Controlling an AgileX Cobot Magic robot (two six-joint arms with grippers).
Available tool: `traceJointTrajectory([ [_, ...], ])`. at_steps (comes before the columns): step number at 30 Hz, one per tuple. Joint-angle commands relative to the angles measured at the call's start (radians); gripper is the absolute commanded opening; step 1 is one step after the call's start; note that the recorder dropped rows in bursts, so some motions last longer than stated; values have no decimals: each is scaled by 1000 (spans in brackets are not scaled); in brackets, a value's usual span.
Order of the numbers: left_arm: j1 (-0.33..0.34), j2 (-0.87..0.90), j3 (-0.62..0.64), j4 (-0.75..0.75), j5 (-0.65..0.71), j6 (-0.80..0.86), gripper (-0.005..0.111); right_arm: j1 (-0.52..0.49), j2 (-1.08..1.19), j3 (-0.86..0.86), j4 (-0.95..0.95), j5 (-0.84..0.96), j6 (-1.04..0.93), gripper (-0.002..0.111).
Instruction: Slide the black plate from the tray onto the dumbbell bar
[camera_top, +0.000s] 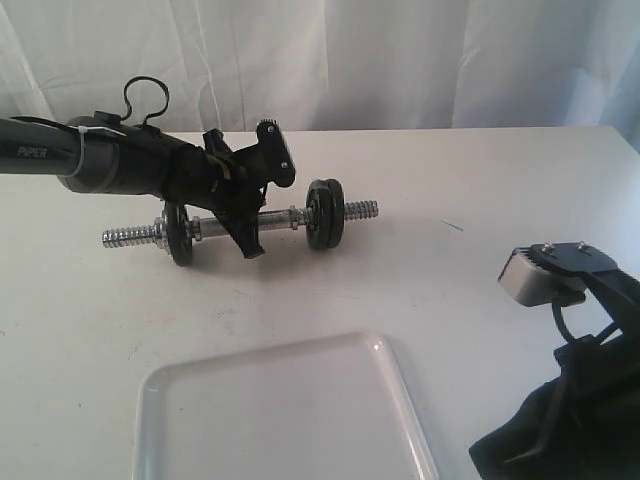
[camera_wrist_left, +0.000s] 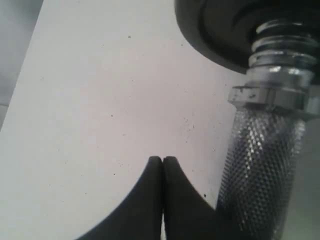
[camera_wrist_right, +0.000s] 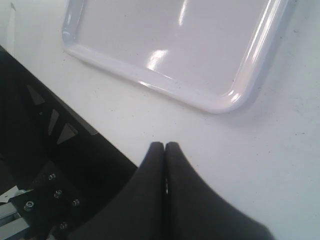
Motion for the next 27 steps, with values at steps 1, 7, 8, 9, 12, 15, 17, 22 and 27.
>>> traceJointTrajectory([
  [1,-3,-15,11,-11,62,-26,0,-2,-6,4,3,2,-11,0],
  [7,-3,-15,11,-11,66,-31,0,-2,-6,4,3,4,-11,0],
  [8,-3,-15,11,-11,66,-31,0,-2,-6,4,3,4,-11,0],
  [9,-3,-15,11,-11,66,-31,0,-2,-6,4,3,4,-11,0],
  [12,-3,-15,11,-11,62,-31,0,-2,-6,4,3,4,-11,0],
  [15,-3,-15,11,-11,56,-31,0,-2,-6,4,3,4,-11,0],
  [17,-3,-15,11,-11,54,-31,0,-2,-6,4,3,4,-11,0],
  [22,-3,-15,11,-11,52,-31,0,-2,-6,4,3,4,-11,0],
  [27,-3,-15,11,-13,45,-34,0,-2,-6,4,3,4,-11,0],
])
